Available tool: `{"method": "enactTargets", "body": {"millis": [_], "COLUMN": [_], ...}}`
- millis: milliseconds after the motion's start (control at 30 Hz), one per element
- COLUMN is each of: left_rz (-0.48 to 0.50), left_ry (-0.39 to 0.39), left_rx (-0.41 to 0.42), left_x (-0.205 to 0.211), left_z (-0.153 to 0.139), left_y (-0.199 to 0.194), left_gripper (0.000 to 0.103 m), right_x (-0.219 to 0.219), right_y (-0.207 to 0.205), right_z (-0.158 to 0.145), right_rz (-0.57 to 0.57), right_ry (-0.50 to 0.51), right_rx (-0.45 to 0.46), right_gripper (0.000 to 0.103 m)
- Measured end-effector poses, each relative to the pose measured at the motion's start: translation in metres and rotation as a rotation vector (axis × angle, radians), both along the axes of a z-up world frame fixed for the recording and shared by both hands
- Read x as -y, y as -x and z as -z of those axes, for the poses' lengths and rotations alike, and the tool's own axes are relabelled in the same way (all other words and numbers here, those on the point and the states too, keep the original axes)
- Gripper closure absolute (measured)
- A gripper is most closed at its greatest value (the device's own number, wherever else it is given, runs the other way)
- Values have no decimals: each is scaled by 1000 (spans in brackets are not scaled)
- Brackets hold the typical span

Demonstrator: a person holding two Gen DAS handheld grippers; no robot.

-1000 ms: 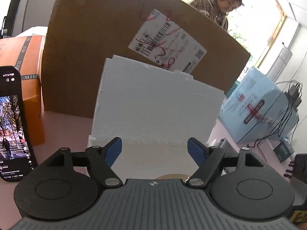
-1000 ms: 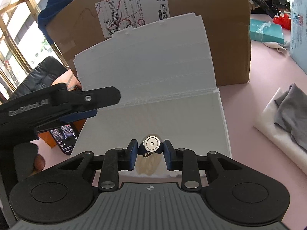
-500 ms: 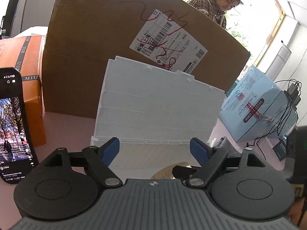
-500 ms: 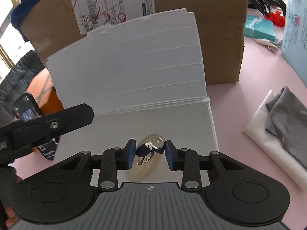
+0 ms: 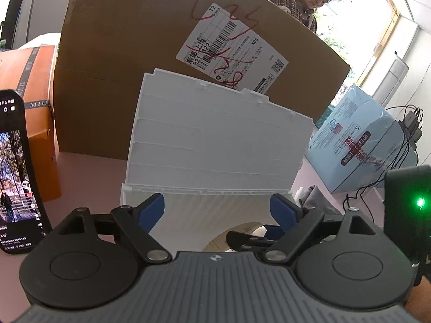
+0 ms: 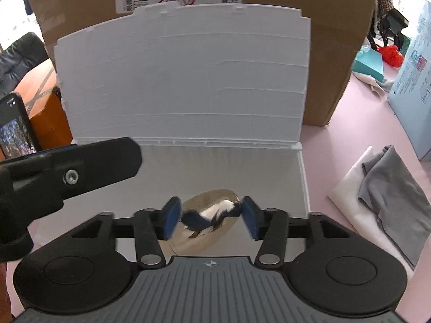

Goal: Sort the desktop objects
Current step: 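Open the right gripper to release the egg in the foam tray, then move both tools back toward the grey cloth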

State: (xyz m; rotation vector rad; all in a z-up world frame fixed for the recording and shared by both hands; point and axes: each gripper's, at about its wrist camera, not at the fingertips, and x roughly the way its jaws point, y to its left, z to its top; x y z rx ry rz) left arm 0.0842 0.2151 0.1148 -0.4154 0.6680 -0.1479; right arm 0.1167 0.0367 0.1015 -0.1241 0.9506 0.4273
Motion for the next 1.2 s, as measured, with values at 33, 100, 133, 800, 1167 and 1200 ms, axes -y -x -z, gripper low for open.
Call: {"method": "enactTargets", "body": {"millis": [33, 100, 133, 800, 1167, 1200], "left_rz": [1, 2, 3, -9, 137, 162], "left_ry": [2, 0, -2, 33, -34, -47], "left_rx": [-2, -3, -2, 86, 131, 136], "left_x": [0, 0, 1, 14, 61, 69], "left_z": [0, 0, 0, -14, -18, -18], "left_y": [0, 0, 0, 21, 38, 41], "left_gripper": [17, 16, 15, 0, 0, 0], "right_x": [1, 4, 4, 46, 124, 134], "right_y": [0, 1, 1, 30, 78, 83], "right_z": [0, 0, -1, -26, -29, -29], "right_rz": [3, 14, 12, 43, 158, 167], "right_ry": [-10, -22, -22, -229, -359, -360], "right_rx": [-2, 1, 1, 107, 214, 217], "right_gripper": [31, 26, 26, 8, 6, 6]}}
